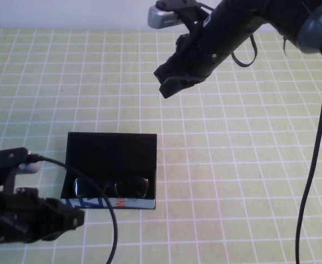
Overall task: Return glasses to glasses case
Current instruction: Close the glasses case
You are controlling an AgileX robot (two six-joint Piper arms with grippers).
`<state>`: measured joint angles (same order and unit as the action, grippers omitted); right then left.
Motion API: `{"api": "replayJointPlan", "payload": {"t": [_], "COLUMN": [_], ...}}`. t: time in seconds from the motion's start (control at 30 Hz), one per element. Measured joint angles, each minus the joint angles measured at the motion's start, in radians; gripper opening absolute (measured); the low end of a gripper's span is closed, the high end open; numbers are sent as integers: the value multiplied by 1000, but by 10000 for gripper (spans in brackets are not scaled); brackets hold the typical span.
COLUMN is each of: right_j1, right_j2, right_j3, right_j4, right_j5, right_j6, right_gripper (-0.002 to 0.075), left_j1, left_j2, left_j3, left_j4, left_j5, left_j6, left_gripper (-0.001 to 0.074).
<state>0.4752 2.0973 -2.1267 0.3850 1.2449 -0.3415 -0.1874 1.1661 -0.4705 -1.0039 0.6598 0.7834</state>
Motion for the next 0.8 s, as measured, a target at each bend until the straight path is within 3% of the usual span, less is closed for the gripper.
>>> {"api": "replayJointPlan", "payload": {"t": [0.37,0.8], "right_j1": [-51,-51], "right_j2": [95,111], "right_j3": [0,0], "right_j4": [45,87], "right_j5": [-21,-146], "right_j6": [5,5], "right_gripper": [-11,-11], "left_j1": [0,0], "left_j2": [355,520], "left_j3": [-7,-89], "left_j4": [-562,-644], "left_j5": [-71,-73], "left_j6": [629,745], "left_gripper": [-2,-2]}}
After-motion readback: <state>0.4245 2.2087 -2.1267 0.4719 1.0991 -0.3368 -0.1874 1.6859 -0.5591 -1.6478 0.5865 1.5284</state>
